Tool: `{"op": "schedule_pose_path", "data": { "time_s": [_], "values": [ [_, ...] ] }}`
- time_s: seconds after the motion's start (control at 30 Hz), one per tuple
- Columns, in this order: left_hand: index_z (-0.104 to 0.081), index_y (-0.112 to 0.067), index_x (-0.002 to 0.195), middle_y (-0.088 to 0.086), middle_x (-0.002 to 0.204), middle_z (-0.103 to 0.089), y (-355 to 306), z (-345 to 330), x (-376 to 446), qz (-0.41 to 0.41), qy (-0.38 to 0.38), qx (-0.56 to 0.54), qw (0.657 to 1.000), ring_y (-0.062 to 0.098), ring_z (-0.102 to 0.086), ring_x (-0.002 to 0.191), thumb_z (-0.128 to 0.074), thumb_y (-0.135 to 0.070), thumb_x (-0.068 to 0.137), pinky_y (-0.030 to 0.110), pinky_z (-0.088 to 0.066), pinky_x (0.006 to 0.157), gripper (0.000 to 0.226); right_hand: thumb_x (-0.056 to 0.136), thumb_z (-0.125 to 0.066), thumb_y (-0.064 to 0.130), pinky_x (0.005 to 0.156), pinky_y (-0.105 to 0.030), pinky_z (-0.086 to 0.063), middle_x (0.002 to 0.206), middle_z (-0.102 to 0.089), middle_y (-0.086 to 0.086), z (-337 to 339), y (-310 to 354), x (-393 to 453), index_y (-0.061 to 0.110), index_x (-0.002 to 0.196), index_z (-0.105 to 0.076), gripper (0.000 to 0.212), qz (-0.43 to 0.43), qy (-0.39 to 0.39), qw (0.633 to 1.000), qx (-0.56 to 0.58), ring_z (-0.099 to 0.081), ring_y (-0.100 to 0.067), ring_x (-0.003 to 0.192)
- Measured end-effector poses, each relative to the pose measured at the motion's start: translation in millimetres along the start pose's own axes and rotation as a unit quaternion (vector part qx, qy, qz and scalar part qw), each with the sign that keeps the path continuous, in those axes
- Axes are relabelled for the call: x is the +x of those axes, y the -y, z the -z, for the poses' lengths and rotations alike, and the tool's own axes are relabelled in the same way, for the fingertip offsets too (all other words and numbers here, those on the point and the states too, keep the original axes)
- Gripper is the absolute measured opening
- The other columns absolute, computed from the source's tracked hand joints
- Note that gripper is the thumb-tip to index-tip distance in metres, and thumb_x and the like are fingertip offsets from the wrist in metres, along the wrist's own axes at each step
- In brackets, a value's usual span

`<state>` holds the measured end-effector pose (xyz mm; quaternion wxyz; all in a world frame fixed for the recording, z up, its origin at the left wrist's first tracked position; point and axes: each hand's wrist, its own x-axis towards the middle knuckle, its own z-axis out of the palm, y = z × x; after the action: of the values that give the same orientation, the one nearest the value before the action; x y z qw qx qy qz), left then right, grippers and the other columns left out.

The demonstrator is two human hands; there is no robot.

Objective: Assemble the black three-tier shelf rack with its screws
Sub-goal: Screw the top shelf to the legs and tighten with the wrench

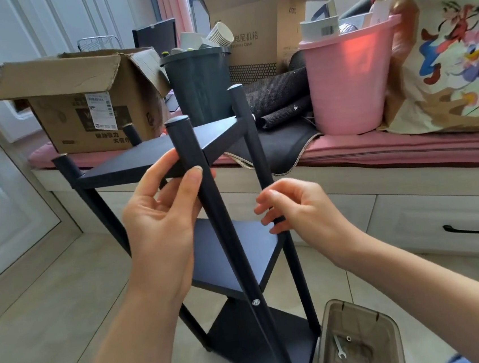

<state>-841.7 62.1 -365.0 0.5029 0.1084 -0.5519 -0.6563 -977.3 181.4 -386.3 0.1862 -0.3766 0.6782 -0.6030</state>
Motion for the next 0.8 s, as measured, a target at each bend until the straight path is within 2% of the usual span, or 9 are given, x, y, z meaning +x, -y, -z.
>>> {"op": "schedule_pose_path", "data": {
  "time_s": [0.13, 0.27, 0.33, 0.43, 0.5, 0.57, 0.67, 0.73, 0.8],
  "values": [
    [-0.074, -0.032, 0.112, 0.005, 0.105, -0.078, 3.5, -8.3, -4.2, 0.001, -0.002, 0.008, 1.000, 0.025, -0.075, 0.103, -0.073, -0.027, 0.081, 0.032, -0.060, 0.086, 0.031, 0.099, -0.053, 0.012, 0.070, -0.031, -0.060, 0.081, -0.074, -0.004, 16.5, -27.0, 2.2, 0.011, 0.091, -0.069, 0.018, -0.044, 0.018, 0.996, -0.080, -0.071, -0.020, 0.079],
    [-0.071, -0.029, 0.115, 0.005, 0.105, -0.078, 3.2, -14.6, -6.7, 0.003, -0.001, 0.000, 1.000, 0.024, -0.075, 0.102, -0.072, -0.027, 0.080, 0.033, -0.060, 0.088, 0.035, 0.098, -0.054, 0.015, 0.068, -0.028, -0.059, 0.077, -0.075, -0.003, 40.4, -71.6, -1.5, 0.014, 0.091, -0.069, 0.016, -0.135, 0.046, 0.977, -0.157, -0.071, -0.017, 0.077],
    [-0.070, -0.028, 0.117, 0.003, 0.104, -0.079, 2.8, -18.3, -6.9, -0.001, -0.006, 0.008, 1.000, 0.023, -0.075, 0.102, -0.071, -0.026, 0.080, 0.035, -0.060, 0.091, 0.037, 0.099, -0.053, 0.020, 0.068, -0.027, -0.058, 0.079, -0.075, 0.000, 50.9, -100.8, -4.2, 0.015, 0.091, -0.067, 0.016, -0.192, 0.105, 0.944, -0.249, -0.071, -0.016, 0.078],
    [-0.068, -0.026, 0.119, 0.003, 0.103, -0.079, 3.4, -18.7, -7.0, -0.010, -0.012, 0.020, 1.000, 0.023, -0.074, 0.102, -0.071, -0.026, 0.082, 0.039, -0.059, 0.094, 0.037, 0.099, -0.052, 0.026, 0.063, -0.020, -0.050, 0.086, -0.076, 0.001, 63.4, -142.9, -4.0, 0.010, 0.100, -0.069, 0.023, -0.271, 0.224, 0.849, -0.395, -0.067, -0.011, 0.074],
    [-0.067, -0.024, 0.123, 0.003, 0.104, -0.079, 4.7, -15.2, -7.2, -0.021, -0.012, 0.026, 0.999, 0.023, -0.074, 0.103, -0.071, -0.027, 0.083, 0.039, -0.059, 0.093, 0.040, 0.100, -0.053, 0.027, 0.060, -0.022, -0.050, 0.089, -0.076, -0.005, 68.8, -171.9, -1.8, 0.004, 0.106, -0.069, 0.029, -0.324, 0.255, 0.806, -0.425, -0.065, -0.013, 0.070],
    [-0.066, -0.022, 0.126, 0.002, 0.104, -0.079, 5.6, -13.4, -7.8, -0.029, -0.008, 0.030, 0.999, 0.022, -0.074, 0.102, -0.071, -0.026, 0.086, 0.037, -0.060, 0.090, 0.040, 0.100, -0.053, 0.026, 0.059, -0.026, -0.053, 0.088, -0.074, -0.009, 70.9, -202.4, -3.8, 0.003, 0.101, -0.068, 0.028, -0.360, 0.247, 0.789, -0.433, -0.063, -0.016, 0.067],
    [-0.065, -0.018, 0.127, 0.001, 0.102, -0.079, 9.3, -13.2, -9.3, -0.036, -0.001, 0.036, 0.999, 0.023, -0.075, 0.101, -0.069, -0.016, 0.093, 0.034, -0.060, 0.088, 0.034, 0.098, -0.057, 0.014, 0.054, -0.022, -0.050, 0.093, -0.073, -0.005, 62.4, -257.9, -19.4, 0.013, 0.079, -0.059, 0.019, -0.385, 0.250, 0.769, -0.445, -0.057, -0.010, 0.058],
    [-0.065, -0.019, 0.124, -0.001, 0.101, -0.079, 12.9, -14.0, -10.5, -0.041, -0.002, 0.044, 0.998, 0.022, -0.075, 0.100, -0.068, -0.014, 0.093, 0.034, -0.060, 0.087, 0.031, 0.096, -0.058, 0.015, 0.048, -0.020, -0.042, 0.081, -0.062, 0.000, 50.9, -294.3, -35.8, 0.019, 0.072, -0.046, 0.028, -0.402, 0.242, 0.767, -0.438, -0.050, -0.008, 0.056],
    [-0.066, -0.021, 0.122, -0.002, 0.102, -0.079, 14.0, -13.9, -11.0, -0.046, -0.006, 0.051, 0.998, 0.022, -0.075, 0.099, -0.069, -0.015, 0.093, 0.033, -0.061, 0.086, 0.029, 0.097, -0.054, 0.018, 0.050, -0.022, -0.039, 0.076, -0.053, -0.001, 41.2, -330.0, -53.3, 0.019, 0.069, -0.040, 0.030, -0.413, 0.213, 0.773, -0.433, -0.050, -0.013, 0.059]
  ]
}}
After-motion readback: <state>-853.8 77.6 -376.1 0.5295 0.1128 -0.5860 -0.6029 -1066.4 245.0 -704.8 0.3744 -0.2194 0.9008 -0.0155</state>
